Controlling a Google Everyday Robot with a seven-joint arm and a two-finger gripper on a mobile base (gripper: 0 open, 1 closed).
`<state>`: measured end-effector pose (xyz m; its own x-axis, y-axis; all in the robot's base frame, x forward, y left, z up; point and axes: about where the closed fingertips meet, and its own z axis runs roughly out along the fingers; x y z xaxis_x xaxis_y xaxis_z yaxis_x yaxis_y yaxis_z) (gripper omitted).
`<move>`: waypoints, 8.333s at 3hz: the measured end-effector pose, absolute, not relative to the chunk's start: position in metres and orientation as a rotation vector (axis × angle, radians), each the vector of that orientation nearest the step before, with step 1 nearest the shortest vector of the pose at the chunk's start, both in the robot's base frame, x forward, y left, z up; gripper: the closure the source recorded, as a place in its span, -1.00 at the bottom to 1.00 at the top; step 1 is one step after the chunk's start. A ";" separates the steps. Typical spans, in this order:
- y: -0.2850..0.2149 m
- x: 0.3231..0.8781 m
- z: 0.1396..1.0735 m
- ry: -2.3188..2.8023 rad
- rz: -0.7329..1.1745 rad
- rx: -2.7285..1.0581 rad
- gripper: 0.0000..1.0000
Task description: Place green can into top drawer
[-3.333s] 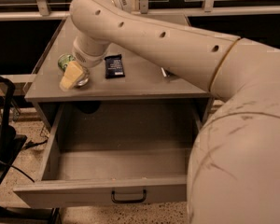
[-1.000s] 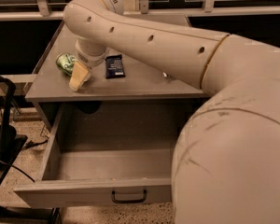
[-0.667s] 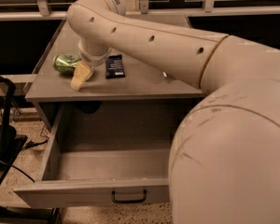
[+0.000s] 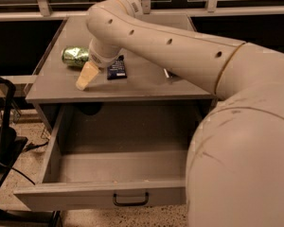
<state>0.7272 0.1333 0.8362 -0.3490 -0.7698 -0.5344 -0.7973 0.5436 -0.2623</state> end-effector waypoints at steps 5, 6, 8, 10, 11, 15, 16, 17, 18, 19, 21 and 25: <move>0.121 0.737 0.848 1.987 0.439 -1.135 -1.00; 0.132 0.733 0.850 1.957 0.538 -1.131 -1.00; 0.154 0.732 0.852 1.891 0.650 -1.171 -1.00; 0.169 0.735 0.853 1.839 0.690 -1.204 -1.00; 0.176 0.735 0.853 1.824 0.703 -1.220 -0.64; 0.176 0.735 0.853 1.824 0.703 -1.220 1.00; 0.181 0.733 0.873 1.785 0.682 -1.263 1.00; 0.183 0.727 0.896 1.746 0.664 -1.302 1.00; 0.165 0.705 0.929 1.704 0.634 -1.343 1.00; 0.143 0.682 0.941 1.696 0.613 -1.360 1.00; 0.087 0.610 0.971 1.788 0.531 -1.326 1.00; 0.068 0.566 0.967 1.798 0.601 -1.358 1.00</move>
Offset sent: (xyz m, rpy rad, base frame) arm 0.0081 -0.0165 0.0127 0.2307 -0.0339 0.0851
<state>0.5662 0.0680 0.9669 -0.1168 -0.5722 -0.8118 -0.9454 0.3145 -0.0857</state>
